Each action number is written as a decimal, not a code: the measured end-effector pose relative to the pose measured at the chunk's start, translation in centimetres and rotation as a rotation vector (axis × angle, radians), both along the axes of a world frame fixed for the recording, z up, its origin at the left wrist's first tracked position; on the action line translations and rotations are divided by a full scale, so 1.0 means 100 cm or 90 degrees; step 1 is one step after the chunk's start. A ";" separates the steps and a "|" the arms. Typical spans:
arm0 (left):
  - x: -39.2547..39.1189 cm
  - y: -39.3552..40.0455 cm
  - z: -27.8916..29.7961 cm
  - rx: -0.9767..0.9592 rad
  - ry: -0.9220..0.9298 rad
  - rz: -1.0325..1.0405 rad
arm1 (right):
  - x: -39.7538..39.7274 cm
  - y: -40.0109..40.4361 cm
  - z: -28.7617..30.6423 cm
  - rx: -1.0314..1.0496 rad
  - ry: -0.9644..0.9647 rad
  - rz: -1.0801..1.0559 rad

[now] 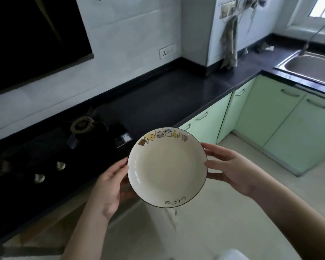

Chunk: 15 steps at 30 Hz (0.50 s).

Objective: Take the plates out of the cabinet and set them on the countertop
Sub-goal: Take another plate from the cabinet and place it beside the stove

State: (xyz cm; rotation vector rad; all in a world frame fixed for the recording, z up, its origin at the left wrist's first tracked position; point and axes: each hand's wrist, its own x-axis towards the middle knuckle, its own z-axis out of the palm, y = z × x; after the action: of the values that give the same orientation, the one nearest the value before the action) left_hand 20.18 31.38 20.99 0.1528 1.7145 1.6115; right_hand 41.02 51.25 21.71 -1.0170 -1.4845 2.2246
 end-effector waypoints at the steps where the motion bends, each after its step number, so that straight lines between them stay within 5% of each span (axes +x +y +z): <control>1: -0.002 0.012 -0.002 -0.001 -0.004 -0.014 | 0.003 0.007 -0.001 -0.002 0.003 -0.013; 15: 0.008 0.189 -0.011 -0.031 -0.036 -0.099 | 0.036 0.180 -0.026 -0.041 0.033 -0.037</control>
State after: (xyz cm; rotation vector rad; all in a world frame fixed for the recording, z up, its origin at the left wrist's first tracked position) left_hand 20.95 50.32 19.93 0.2091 1.6552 1.4467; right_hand 44.59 69.23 19.11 -1.0012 -1.3530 2.2542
